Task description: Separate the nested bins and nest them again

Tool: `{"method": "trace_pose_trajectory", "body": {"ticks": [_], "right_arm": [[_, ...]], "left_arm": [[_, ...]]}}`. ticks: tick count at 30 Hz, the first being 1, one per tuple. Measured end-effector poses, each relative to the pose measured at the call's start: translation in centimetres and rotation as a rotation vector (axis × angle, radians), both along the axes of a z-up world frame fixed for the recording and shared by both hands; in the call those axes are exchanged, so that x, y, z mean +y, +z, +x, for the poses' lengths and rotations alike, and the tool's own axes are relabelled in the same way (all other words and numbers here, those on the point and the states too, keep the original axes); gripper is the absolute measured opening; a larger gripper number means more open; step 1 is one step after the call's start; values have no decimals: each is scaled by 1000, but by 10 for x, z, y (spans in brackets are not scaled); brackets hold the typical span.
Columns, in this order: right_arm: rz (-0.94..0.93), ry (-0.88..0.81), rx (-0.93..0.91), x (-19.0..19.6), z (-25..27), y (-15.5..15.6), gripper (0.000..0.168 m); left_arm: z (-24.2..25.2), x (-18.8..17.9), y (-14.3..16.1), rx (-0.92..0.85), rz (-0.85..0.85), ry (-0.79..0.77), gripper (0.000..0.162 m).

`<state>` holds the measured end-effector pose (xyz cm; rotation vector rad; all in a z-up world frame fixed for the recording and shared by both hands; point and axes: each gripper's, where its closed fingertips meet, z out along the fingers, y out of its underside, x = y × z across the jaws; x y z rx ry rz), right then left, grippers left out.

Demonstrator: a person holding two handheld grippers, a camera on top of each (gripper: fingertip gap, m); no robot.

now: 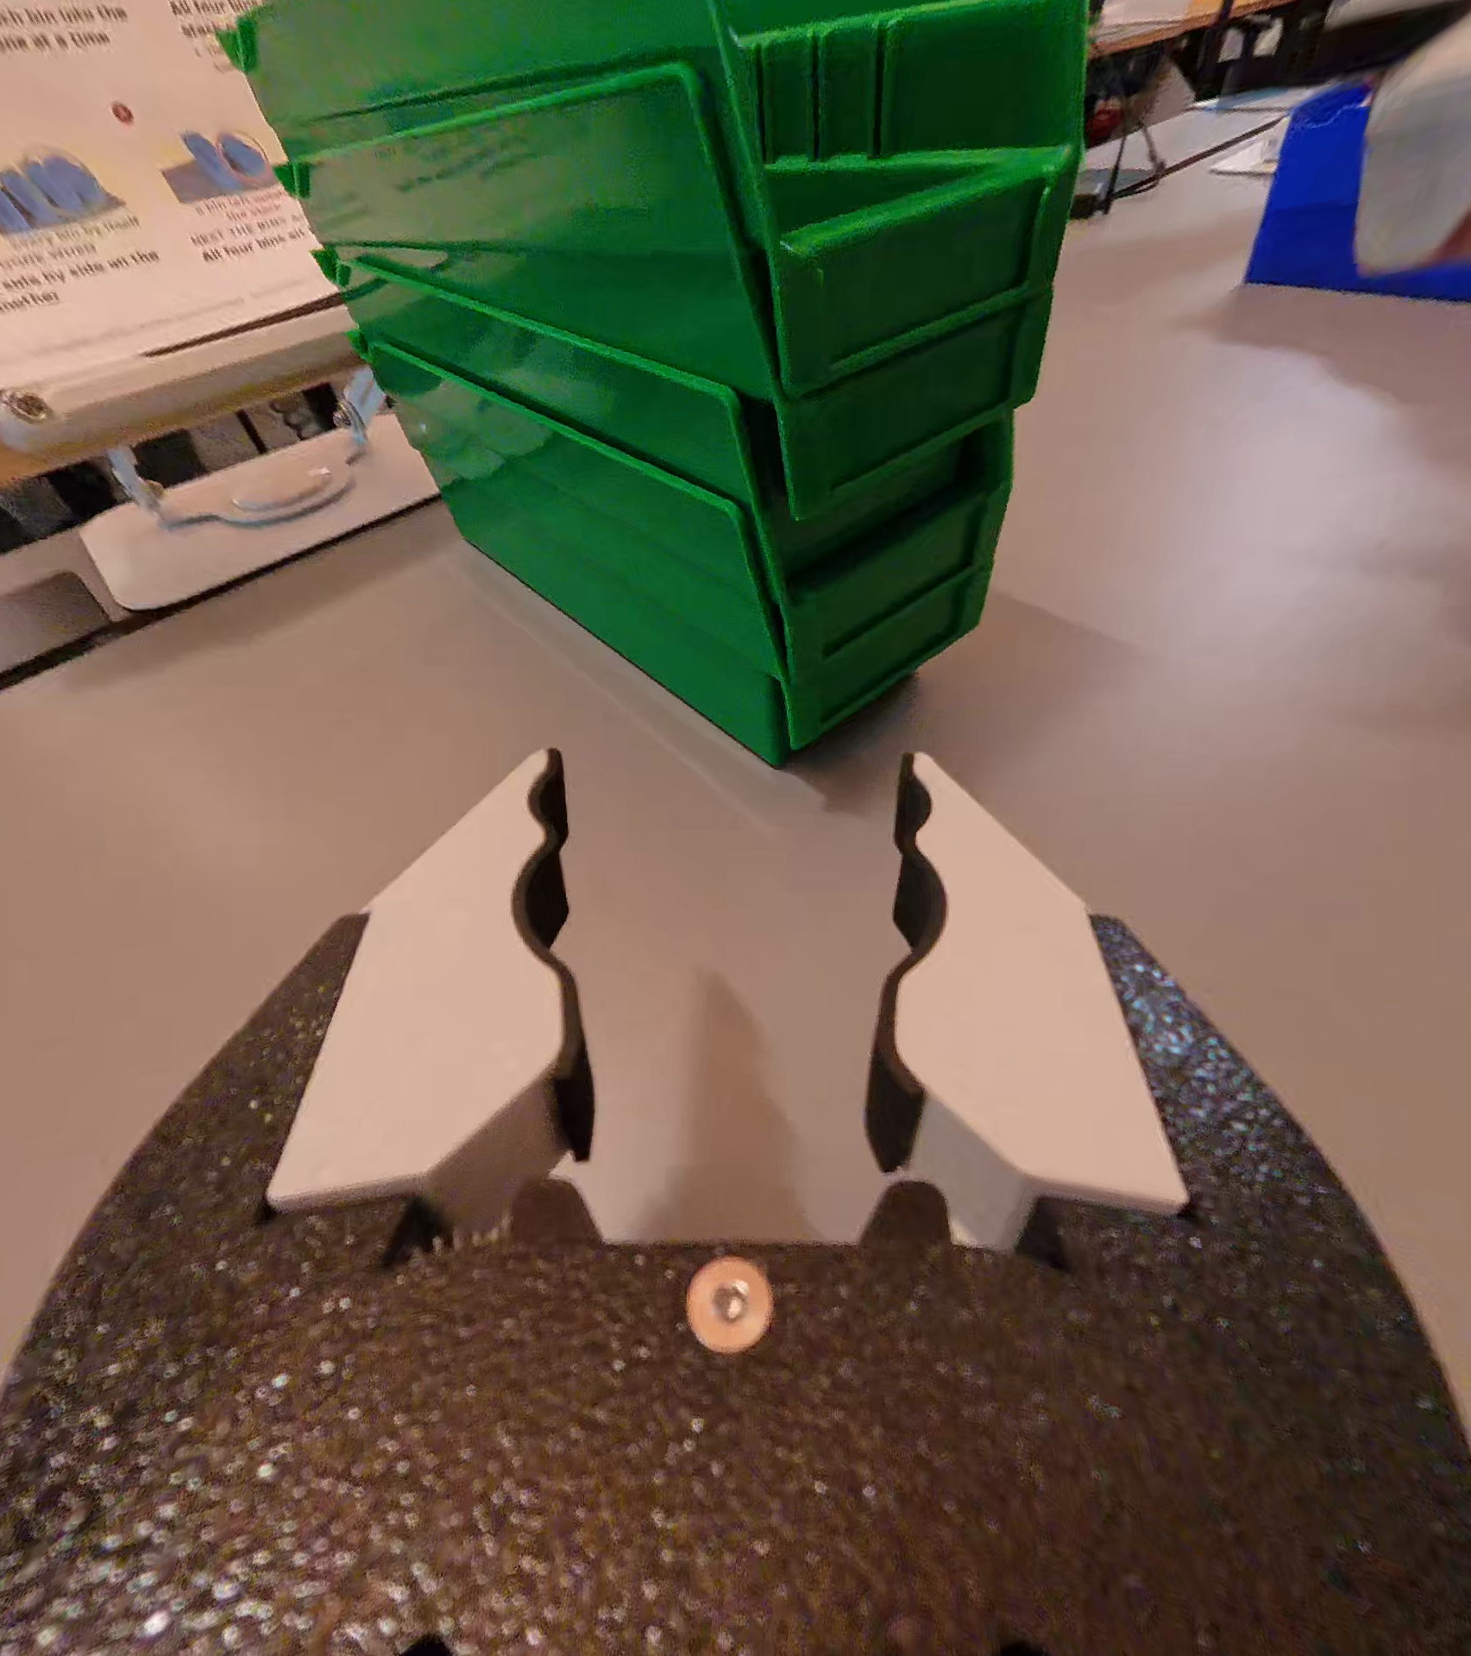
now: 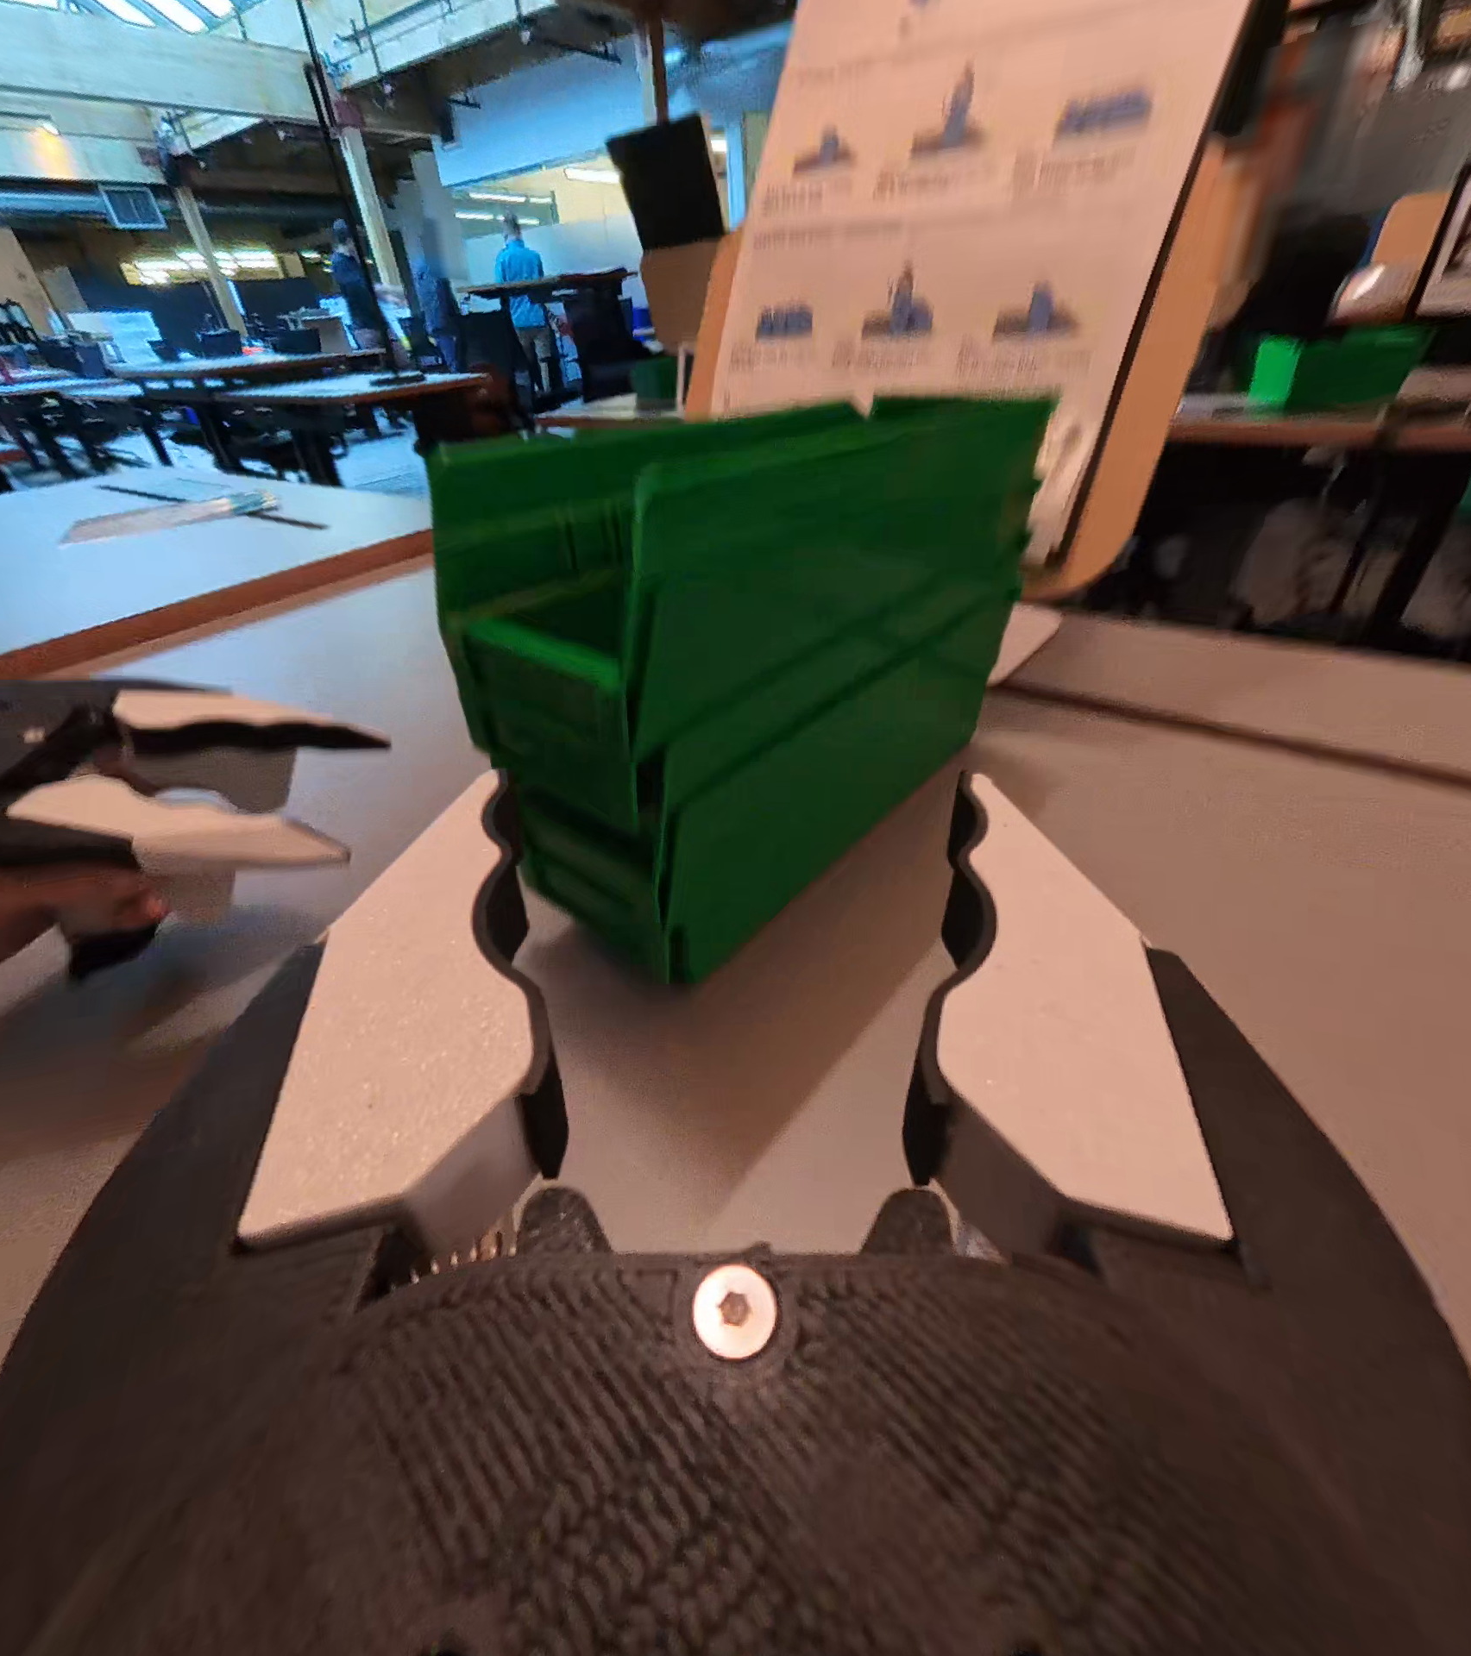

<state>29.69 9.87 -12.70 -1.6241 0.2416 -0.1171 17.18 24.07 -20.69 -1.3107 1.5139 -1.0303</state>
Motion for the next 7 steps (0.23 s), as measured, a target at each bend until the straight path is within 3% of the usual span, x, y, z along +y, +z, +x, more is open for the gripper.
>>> {"method": "trace_pose_trajectory", "body": {"ticks": [3, 7], "right_arm": [[-13, 50, 58, 9, -3, -45, 81], [-125, 50, 29, 37, 2, -74, 72]], "left_arm": [[10, -5, 0, -23, -33, -21, 73], [32, -9, 3, -23, -147, -61, 77]]}}
